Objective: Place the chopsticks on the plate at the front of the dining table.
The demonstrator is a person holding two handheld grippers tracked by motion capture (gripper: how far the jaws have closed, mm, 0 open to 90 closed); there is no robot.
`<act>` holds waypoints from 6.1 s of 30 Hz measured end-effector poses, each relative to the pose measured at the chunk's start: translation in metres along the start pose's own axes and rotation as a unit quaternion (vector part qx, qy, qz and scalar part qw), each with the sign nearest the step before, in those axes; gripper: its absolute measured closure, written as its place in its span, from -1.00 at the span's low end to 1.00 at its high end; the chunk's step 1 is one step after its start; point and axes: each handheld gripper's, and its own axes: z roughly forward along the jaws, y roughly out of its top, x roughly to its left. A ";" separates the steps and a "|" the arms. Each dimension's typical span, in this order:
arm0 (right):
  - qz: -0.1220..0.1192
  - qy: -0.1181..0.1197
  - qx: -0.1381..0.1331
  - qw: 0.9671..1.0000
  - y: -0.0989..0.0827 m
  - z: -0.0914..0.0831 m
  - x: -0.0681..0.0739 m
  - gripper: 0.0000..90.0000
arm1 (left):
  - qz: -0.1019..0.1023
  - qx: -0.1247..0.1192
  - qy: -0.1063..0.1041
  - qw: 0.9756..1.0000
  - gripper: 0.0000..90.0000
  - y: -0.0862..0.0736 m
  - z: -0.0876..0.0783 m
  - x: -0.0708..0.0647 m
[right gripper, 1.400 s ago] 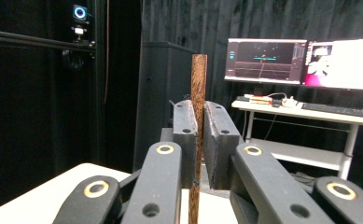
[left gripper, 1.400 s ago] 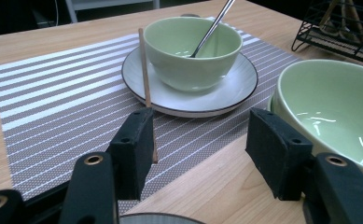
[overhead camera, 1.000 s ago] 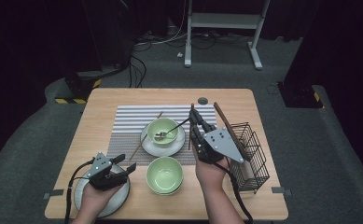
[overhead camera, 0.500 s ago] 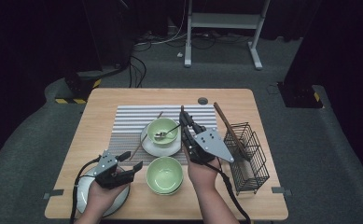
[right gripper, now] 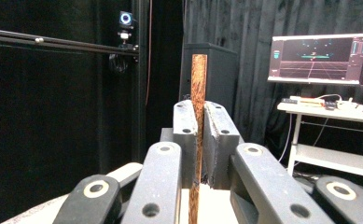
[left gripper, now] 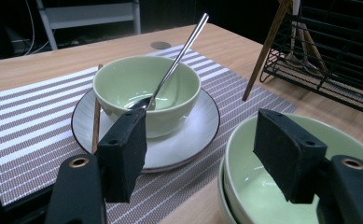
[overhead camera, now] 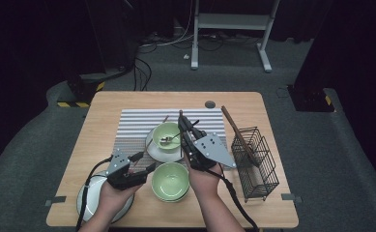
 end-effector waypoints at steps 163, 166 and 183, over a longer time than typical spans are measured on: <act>0.049 0.008 0.086 0.995 -0.048 0.036 0.001 0.22 | 0.004 -0.079 -0.058 0.995 0.89 -0.016 -0.027 -0.009; 0.050 0.007 0.087 0.995 -0.050 0.036 0.000 0.21 | 0.004 -0.079 -0.059 0.995 0.89 -0.016 -0.028 -0.009; 0.044 0.002 0.079 0.996 -0.040 0.029 -0.004 0.18 | 0.000 -0.073 -0.049 0.996 0.89 -0.011 -0.026 -0.006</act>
